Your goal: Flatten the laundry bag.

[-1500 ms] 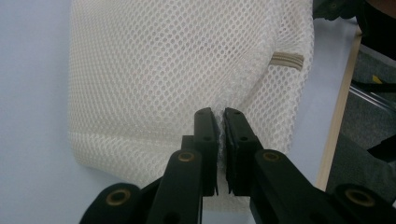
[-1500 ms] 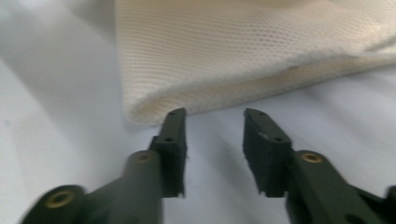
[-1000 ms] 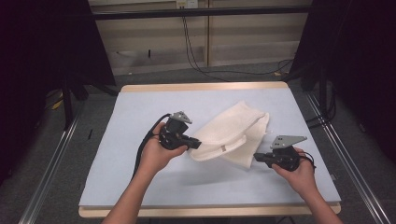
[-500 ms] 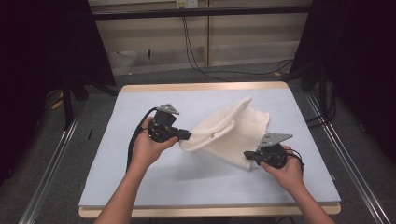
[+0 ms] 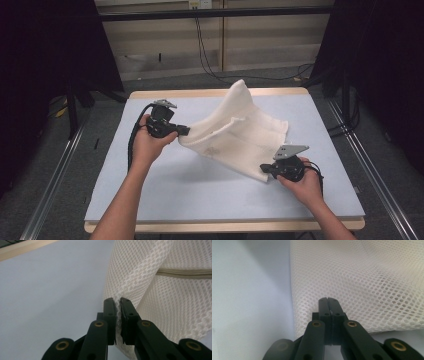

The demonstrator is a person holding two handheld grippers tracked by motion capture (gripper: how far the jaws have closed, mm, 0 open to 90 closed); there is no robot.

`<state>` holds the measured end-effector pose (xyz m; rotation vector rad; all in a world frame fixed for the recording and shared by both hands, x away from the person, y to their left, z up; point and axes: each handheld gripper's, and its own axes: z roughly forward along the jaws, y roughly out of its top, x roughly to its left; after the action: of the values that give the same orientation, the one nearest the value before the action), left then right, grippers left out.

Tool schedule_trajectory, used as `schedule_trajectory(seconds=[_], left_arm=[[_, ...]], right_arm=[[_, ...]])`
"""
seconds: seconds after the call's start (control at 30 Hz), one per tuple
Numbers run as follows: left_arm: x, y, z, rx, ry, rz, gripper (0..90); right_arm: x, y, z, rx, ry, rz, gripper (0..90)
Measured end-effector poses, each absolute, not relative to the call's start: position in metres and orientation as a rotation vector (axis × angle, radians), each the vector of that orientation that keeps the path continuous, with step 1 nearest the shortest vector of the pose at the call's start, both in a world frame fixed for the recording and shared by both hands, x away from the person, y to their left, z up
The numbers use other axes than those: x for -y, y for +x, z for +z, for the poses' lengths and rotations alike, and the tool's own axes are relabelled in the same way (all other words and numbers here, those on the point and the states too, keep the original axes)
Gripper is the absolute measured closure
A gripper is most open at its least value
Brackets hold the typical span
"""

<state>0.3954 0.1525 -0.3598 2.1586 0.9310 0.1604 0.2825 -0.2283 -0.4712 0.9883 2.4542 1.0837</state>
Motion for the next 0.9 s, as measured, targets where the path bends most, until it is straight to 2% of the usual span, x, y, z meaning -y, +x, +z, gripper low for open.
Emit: schedule_trajectory(seconds=[0.1, 0.2, 0.23, 0.27, 0.43, 0.53, 0.6, 0.9], left_arm=[[-0.158, 0.4, -0.361, -0.946, 2.151, 0.176, 79.6], [-0.163, 0.405, -0.364, -1.01, 2.121, 0.193, 63.7], [-0.165, 0.406, -0.364, -1.015, 2.13, 0.214, 63.7], [-0.168, 0.405, -0.363, -1.048, 2.09, 0.236, 57.6], [-0.174, 0.403, -0.36, -1.044, 2.113, 0.27, 45.0], [-0.182, 0.401, -0.361, -1.1, 2.126, 0.337, 40.6], [-0.186, 0.401, -0.363, -1.108, 2.104, 0.323, 37.4], [-0.202, 0.399, -0.368, -1.159, 2.078, 0.329, 33.3]], right_arm=[[0.228, 0.283, -0.471, -2.452, 0.989, 1.085, 90.0], [0.23, 0.283, -0.47, -2.454, 0.987, 1.089, 89.7], [0.23, 0.283, -0.47, -2.454, 0.987, 1.089, 89.7], [0.23, 0.283, -0.47, -2.452, 0.99, 1.088, 89.8], [0.232, 0.284, -0.469, -2.442, 1.01, 1.085, 89.8], [0.232, 0.284, -0.469, -2.441, 1.017, 1.082, 89.0], [0.233, 0.283, -0.468, -2.433, 1.017, 1.082, 88.2], [0.238, 0.283, -0.465, -2.411, 1.041, 1.082, 87.4]])
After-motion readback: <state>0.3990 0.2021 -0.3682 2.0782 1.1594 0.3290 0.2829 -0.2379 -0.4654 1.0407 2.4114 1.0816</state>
